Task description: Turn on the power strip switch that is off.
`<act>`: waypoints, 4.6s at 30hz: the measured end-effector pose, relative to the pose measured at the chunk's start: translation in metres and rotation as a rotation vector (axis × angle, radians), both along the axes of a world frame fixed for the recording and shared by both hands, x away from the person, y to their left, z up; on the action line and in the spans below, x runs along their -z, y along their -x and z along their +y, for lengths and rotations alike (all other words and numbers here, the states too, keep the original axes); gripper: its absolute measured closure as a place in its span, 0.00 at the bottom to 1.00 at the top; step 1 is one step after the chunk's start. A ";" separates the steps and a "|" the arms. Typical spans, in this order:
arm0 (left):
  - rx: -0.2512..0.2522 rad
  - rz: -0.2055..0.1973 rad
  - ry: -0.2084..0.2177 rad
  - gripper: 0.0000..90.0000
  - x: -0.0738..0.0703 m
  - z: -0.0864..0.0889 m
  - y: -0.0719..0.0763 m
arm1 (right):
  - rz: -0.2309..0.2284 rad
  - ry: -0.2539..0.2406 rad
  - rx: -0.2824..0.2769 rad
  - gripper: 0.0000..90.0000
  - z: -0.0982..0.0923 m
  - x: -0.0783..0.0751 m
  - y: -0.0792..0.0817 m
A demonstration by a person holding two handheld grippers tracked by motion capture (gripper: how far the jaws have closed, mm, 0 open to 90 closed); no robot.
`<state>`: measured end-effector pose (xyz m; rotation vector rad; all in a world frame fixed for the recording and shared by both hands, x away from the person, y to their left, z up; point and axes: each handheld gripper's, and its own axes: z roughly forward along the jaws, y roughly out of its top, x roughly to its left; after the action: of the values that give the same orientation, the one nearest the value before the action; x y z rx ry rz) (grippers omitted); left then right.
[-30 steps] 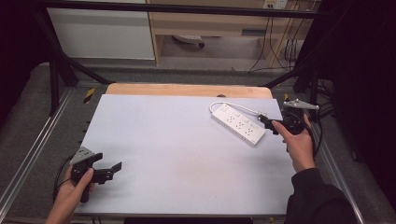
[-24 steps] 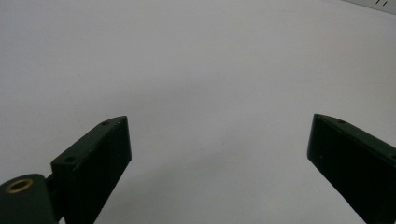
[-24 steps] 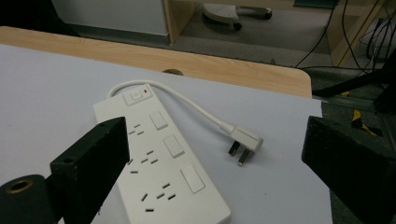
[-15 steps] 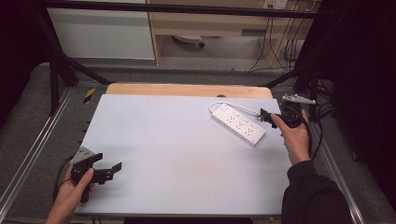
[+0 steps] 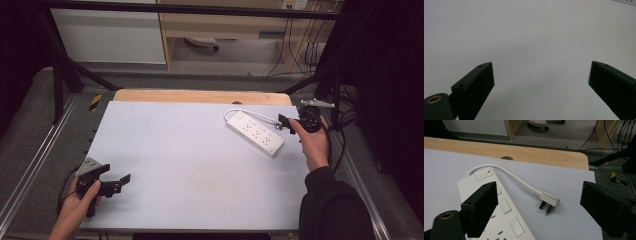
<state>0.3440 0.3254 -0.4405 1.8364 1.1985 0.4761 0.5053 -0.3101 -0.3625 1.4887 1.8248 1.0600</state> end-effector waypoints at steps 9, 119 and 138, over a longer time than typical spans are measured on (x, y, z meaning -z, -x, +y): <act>0.005 0.005 -0.003 0.07 0.001 -0.001 0.000 | 0.021 -0.006 -0.016 0.27 0.002 0.003 -0.007; 0.013 0.027 -0.030 0.07 0.003 -0.004 -0.001 | 0.021 -0.049 -0.064 1.00 0.031 0.079 0.001; 0.015 0.026 -0.033 0.07 0.003 -0.004 -0.001 | 0.006 -0.042 -0.074 1.00 0.029 0.083 0.001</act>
<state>0.3450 0.3215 -0.4431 1.8834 1.2002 0.4668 0.5048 -0.2807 -0.4451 1.4593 1.8854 1.1374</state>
